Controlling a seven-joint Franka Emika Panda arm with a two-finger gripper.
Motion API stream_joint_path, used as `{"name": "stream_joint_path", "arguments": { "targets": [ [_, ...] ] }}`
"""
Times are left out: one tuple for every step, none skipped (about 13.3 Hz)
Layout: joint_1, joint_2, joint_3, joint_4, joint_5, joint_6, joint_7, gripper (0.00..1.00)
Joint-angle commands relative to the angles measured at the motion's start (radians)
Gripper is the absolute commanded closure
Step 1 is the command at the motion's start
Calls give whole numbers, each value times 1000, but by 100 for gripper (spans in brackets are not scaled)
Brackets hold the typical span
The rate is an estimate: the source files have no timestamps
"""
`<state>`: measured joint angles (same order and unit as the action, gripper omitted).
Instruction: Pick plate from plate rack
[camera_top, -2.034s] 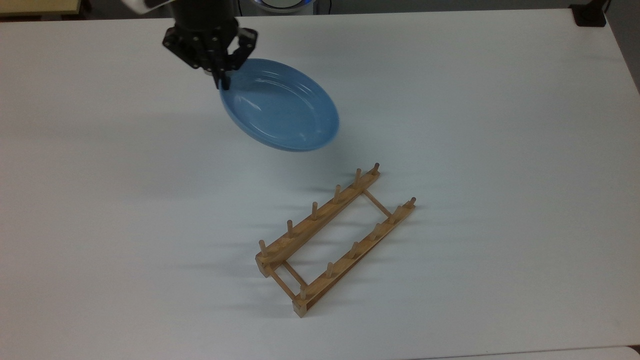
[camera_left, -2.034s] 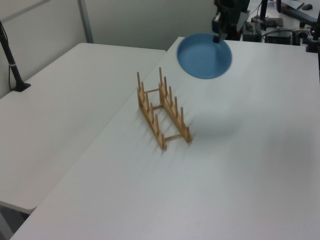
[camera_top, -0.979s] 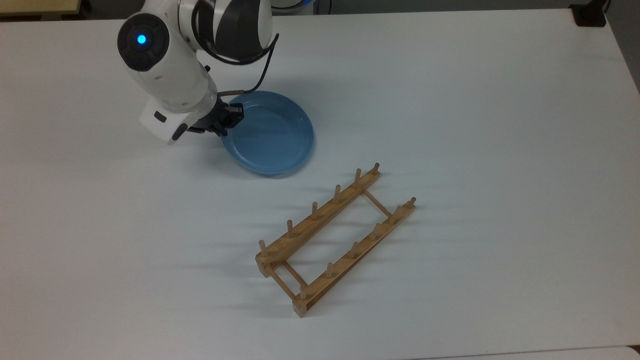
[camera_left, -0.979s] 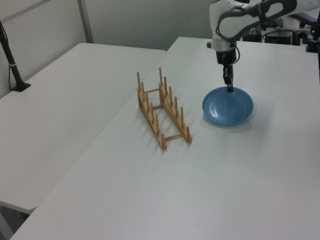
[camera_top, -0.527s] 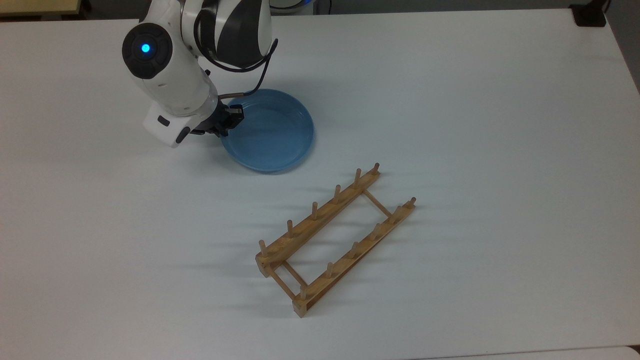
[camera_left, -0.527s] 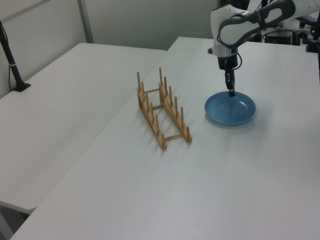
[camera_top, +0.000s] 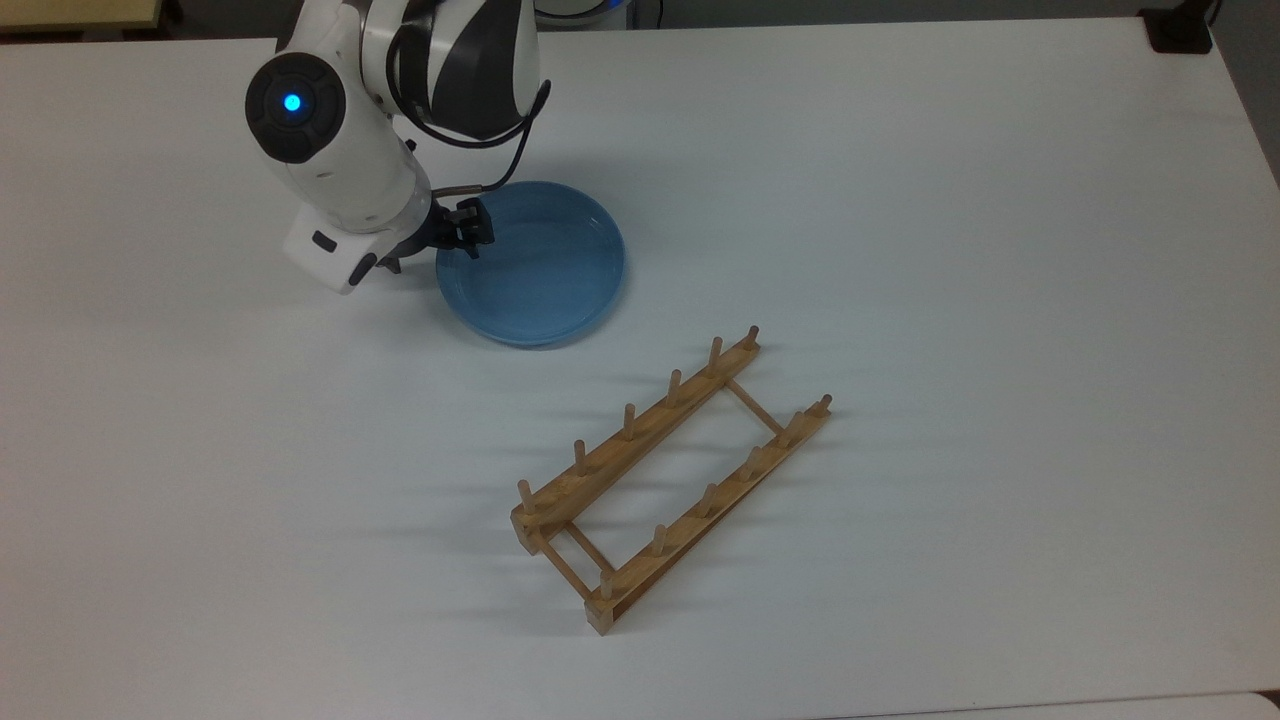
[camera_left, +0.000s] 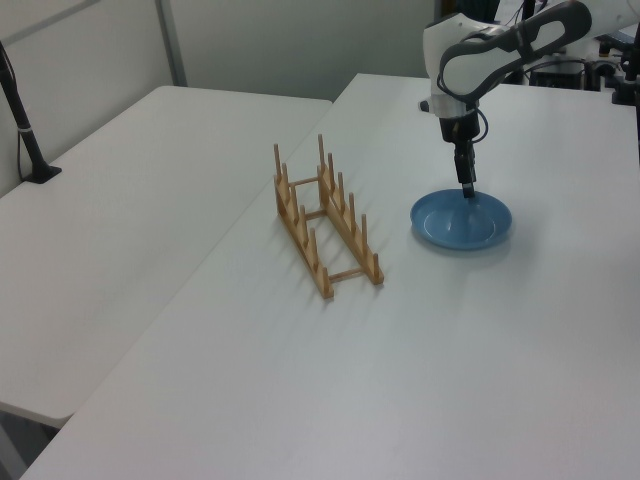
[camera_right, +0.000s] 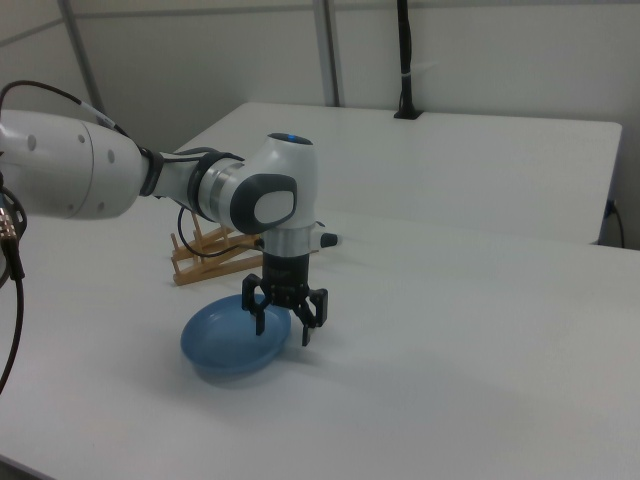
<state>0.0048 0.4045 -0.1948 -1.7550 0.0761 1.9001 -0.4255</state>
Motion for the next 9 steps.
{"name": "stream_joint_path", "arguments": {
  "targets": [
    [21,-122,3,-8,-19,16,133,0],
    [24,-157,11,-5,-33,8,180,0],
    [23,-208,35,-1,-51,-16,224,0],
    [23,-238,46,5,-56,-41,250,0],
    [26,-268,49,8,-59,-68,278,0],
    [46,-298,49,8,-76,-91,306,0],
    [78,-326,49,8,-110,-110,341,0],
    [98,-351,51,8,-148,-134,387,0],
    [119,-369,52,9,-183,-159,437,0]
  ]
}}
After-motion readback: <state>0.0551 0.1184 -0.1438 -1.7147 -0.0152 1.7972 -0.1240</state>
